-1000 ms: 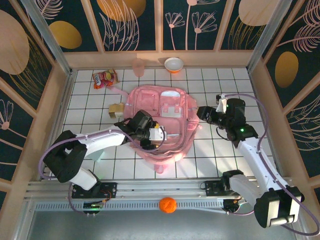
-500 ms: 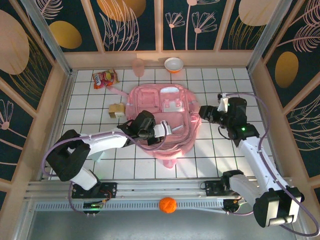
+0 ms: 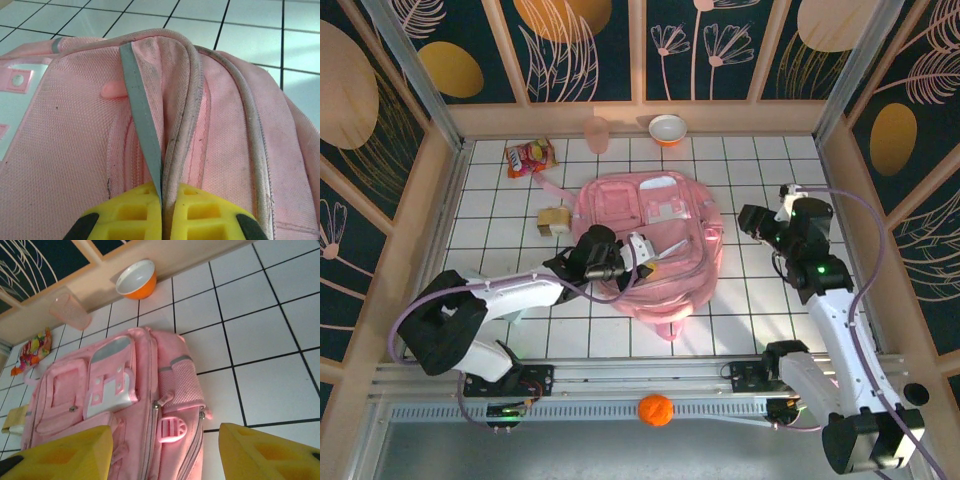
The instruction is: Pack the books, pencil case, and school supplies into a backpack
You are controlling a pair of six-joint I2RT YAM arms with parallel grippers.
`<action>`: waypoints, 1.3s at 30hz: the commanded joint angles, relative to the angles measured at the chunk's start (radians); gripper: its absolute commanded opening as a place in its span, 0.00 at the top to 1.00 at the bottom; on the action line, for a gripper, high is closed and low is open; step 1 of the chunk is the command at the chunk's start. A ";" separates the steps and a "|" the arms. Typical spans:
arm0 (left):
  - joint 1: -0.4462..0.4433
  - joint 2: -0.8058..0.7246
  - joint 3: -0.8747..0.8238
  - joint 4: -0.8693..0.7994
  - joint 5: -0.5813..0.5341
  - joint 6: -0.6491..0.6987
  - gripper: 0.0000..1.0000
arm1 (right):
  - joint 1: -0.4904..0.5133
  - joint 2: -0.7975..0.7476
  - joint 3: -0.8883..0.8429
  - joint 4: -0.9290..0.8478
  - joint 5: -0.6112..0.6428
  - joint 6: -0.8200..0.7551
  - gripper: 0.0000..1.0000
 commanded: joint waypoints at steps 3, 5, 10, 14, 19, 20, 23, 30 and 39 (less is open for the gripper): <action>0.001 -0.076 -0.029 0.231 0.058 -0.107 1.00 | -0.007 -0.048 0.021 0.042 0.077 0.000 0.42; 0.001 -0.080 -0.022 0.224 0.049 -0.106 1.00 | -0.007 -0.054 0.018 0.047 0.091 -0.016 0.43; 0.001 -0.091 -0.010 0.225 0.042 -0.116 1.00 | -0.007 -0.064 0.023 0.045 0.100 -0.052 0.43; 0.001 -0.121 -0.031 0.261 0.068 -0.120 1.00 | -0.007 -0.081 0.020 0.078 0.077 -0.054 0.42; 0.020 -0.150 -0.038 0.258 0.072 -0.133 1.00 | -0.008 -0.115 -0.027 0.159 0.020 -0.101 0.43; 0.026 -0.159 -0.040 0.255 0.081 -0.134 1.00 | -0.007 -0.119 -0.032 0.163 0.007 -0.119 0.43; 0.051 -0.195 -0.047 0.254 0.114 -0.142 1.00 | -0.008 -0.124 -0.037 0.164 -0.032 -0.183 0.43; 0.086 -0.224 -0.015 0.213 0.188 -0.130 1.00 | -0.007 -0.127 -0.052 0.180 -0.143 -0.278 0.40; 0.148 -0.234 -0.017 0.248 0.335 -0.161 1.00 | -0.008 -0.136 -0.126 0.156 -0.364 -0.373 0.40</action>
